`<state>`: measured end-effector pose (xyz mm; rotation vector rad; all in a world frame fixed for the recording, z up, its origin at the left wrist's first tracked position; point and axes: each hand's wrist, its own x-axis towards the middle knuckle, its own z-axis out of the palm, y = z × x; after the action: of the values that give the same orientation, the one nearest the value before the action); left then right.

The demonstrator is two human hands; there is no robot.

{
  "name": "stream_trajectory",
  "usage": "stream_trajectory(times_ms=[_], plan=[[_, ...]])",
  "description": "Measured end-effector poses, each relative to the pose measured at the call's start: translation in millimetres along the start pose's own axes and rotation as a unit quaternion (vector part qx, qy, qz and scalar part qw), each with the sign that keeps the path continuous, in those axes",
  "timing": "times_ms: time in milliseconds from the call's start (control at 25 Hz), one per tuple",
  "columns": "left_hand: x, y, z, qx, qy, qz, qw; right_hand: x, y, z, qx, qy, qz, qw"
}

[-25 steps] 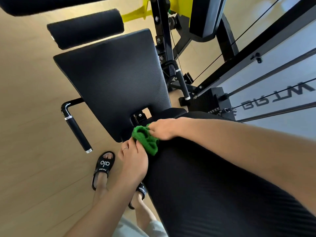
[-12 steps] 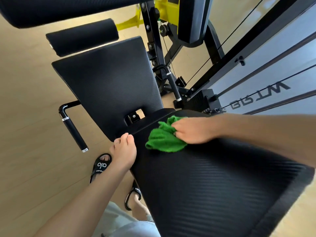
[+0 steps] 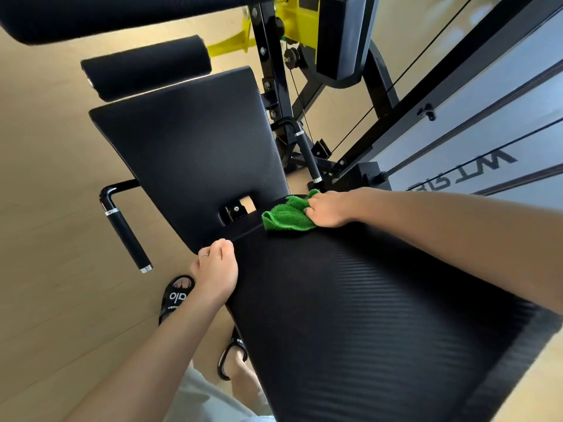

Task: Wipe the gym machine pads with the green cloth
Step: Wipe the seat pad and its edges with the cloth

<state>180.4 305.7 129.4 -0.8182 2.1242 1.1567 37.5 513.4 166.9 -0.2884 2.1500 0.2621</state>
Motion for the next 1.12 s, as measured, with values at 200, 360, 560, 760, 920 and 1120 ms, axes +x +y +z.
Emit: stream_trajectory(times_ms=[200, 360, 560, 760, 920, 1120], plan=[[-14, 9, -6, -0.022, -0.004, -0.021, 1.0, -92, 13, -2, 0.023, -0.012, -0.052, 0.998], [-12, 8, -4, -0.017, -0.002, -0.019, 1.0, -85, 23, -6, -0.05, -0.009, -0.089, 0.995], [9, -6, 5, -0.035, 0.001, -0.04, 0.999, -9, 27, -14, -0.117, -0.035, -0.013, 0.992], [4, -5, 1, -0.032, -0.006, -0.036, 0.999, -30, 36, -16, -0.061, -0.016, 0.005, 0.998], [-4, 6, -3, -0.025, -0.005, -0.031, 0.999, -81, 50, -18, -0.064, -0.028, 0.04, 0.997], [-5, 6, 0, -0.024, 0.023, -0.023, 0.999, -36, 18, -18, -0.024, -0.019, 0.056, 0.998]])
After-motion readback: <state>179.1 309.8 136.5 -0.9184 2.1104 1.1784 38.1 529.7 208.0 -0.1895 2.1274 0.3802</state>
